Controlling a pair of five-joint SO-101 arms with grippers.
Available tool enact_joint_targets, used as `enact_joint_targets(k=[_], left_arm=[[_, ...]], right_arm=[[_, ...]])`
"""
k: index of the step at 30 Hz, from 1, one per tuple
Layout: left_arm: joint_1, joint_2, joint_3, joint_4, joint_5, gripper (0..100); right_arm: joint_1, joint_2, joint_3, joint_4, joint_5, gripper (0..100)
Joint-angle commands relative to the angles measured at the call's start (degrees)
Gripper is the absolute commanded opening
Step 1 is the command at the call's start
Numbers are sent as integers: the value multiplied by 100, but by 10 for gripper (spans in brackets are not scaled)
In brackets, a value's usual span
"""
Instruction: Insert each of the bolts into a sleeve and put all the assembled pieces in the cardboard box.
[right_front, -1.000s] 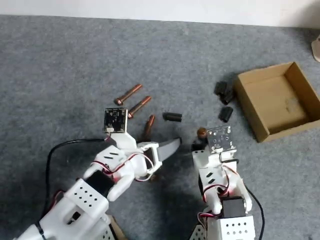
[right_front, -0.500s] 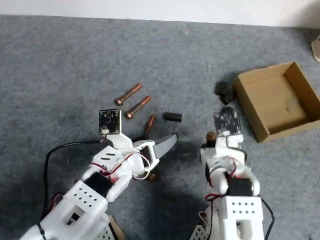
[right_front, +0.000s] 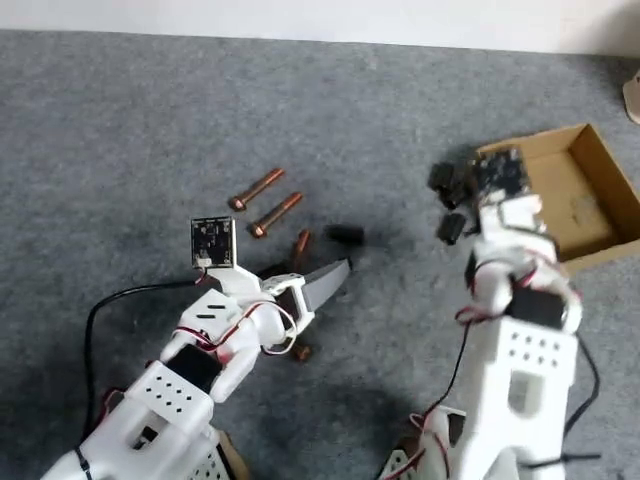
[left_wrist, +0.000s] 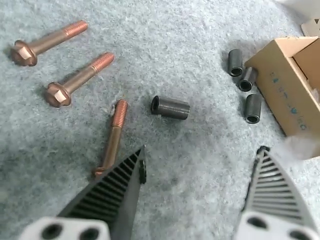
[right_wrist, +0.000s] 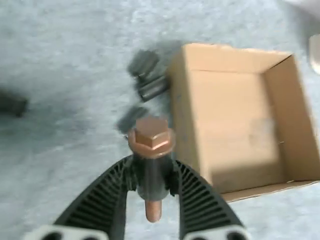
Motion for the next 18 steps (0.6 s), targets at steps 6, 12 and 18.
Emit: enact_joint_targets(k=[6,12,18], left_arm=[[-31,-66,-57,-114,-79,319],[-31,-66,-48,-114,-79,319],[-31,-66,-40,-114,-88,319]], right_arm=[[426,1631,-1859,13,782,4],[778,2703,-2721,-127,1284,4],[1218,3899,-3486,-716,1635,4]])
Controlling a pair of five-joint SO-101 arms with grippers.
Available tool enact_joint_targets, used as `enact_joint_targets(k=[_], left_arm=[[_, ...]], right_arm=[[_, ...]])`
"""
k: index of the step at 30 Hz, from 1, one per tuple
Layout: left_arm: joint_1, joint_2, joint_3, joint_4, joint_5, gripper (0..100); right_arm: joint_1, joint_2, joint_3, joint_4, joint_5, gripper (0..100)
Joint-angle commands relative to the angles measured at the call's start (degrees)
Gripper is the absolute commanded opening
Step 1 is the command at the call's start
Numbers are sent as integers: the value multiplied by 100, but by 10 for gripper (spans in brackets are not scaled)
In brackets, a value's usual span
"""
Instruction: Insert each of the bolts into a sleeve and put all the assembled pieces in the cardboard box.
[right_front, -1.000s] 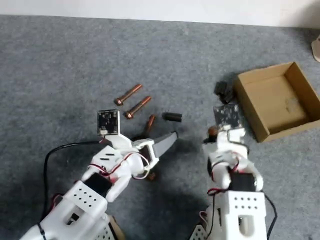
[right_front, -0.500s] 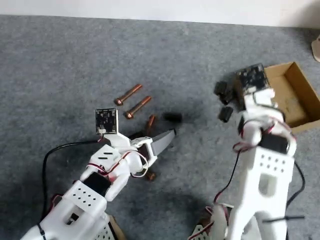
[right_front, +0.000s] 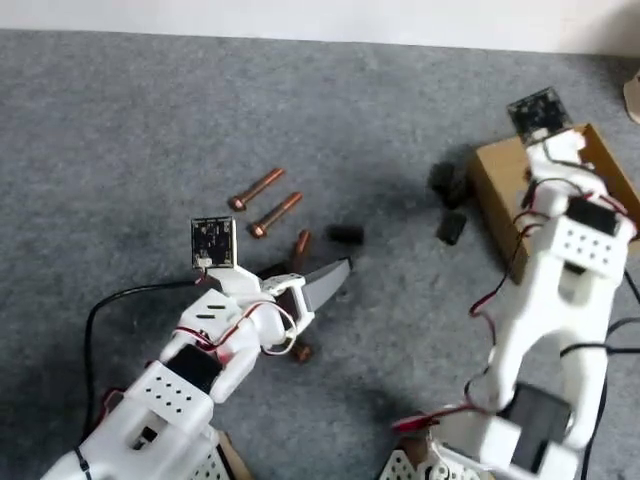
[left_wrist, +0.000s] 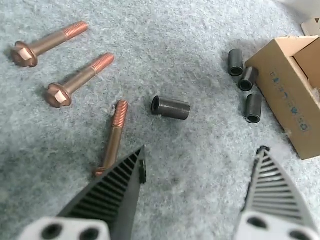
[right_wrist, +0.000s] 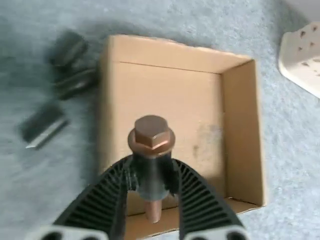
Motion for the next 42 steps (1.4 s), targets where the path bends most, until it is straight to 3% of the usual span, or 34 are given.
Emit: enact_joint_targets(k=[1,20,24,39,42], left_arm=[[-31,-66,-40,-114,-53,319],[-31,-66,-31,-114,-53,319],[-31,-66,-31,-114,-53,319],[-66,-66,-40,-132,-53,319],[-66,-66,-40,-132,-53,319]], right_arm=[[259,426,-822,-277,229,4],[980,4189,-4655,-233,615,4],[1007,4725,-4936,-233,967,4],[1411,4998,-5042,-242,712,11],[1473,4998,-5042,-242,677,82]])
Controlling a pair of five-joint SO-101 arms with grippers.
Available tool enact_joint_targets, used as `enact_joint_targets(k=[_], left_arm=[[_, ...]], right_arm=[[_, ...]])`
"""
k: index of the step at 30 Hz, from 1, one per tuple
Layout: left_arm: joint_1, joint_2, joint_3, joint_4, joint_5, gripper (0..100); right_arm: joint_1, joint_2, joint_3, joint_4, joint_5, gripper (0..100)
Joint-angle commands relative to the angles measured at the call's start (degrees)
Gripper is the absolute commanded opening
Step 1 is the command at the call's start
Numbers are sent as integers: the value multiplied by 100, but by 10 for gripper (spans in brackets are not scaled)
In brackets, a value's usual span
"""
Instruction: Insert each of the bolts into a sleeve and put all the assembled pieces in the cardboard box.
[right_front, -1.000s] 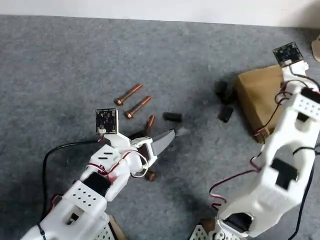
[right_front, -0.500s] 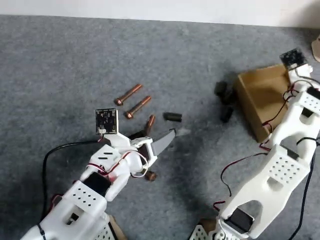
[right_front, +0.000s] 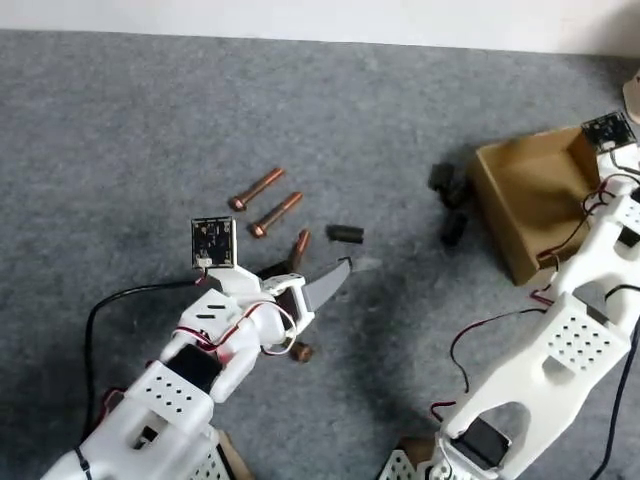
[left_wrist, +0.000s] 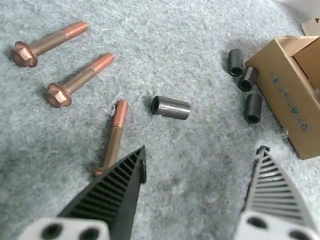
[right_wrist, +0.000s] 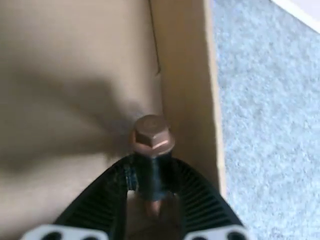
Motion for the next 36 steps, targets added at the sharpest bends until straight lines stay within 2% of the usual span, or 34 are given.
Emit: enact_joint_targets(k=[1,4,6,12,18,26,36], left_arm=[[-66,-66,-40,-132,-53,319],[-66,-66,-40,-141,-53,319],[-66,-66,-40,-141,-53,319],[-66,-66,-48,-141,-62,319],[-75,-66,-48,-141,-62,319],[-66,-66,-40,-141,-273,319],[-66,-66,-40,-141,-281,319]], right_arm=[[101,-171,-391,-136,-97,128],[110,-171,-391,-127,-105,260],[84,-180,-356,-119,-105,307],[-163,-215,-391,769,-202,308],[-365,-224,-716,1042,-1292,308],[-787,-189,-2281,2791,-2514,307],[-1042,-180,-3037,4110,-3077,307]])
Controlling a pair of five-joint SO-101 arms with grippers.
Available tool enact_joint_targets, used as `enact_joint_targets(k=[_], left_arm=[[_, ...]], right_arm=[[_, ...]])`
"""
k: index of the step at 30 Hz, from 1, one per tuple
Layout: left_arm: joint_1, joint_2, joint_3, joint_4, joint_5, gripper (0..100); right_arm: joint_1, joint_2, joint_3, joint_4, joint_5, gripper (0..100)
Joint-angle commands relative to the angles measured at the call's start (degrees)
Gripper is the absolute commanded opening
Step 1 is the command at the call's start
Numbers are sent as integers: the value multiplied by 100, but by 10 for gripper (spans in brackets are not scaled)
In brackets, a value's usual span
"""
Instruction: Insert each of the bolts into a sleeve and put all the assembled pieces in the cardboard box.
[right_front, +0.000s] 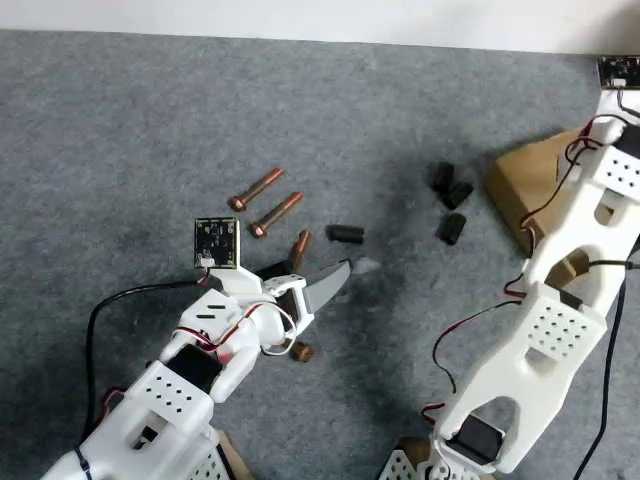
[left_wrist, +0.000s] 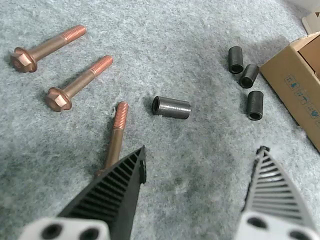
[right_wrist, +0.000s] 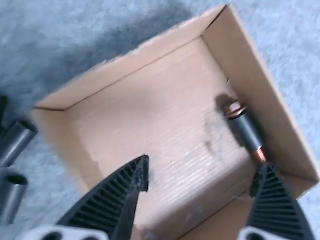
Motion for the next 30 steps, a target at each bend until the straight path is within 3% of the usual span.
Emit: enact_joint_targets(k=[1,15,20,30], left_arm=[[-66,-66,-40,-141,-62,319],[-101,-66,-75,-132,-44,319],[-171,-66,-84,-141,-44,319],[-189,-66,-84,-149,-44,319]], right_arm=[[-145,-171,-295,426,-114,307],[-919,-356,-840,1912,-308,307],[-1095,-734,-1305,1947,-316,307],[-1780,-1226,198,1947,-149,307]])
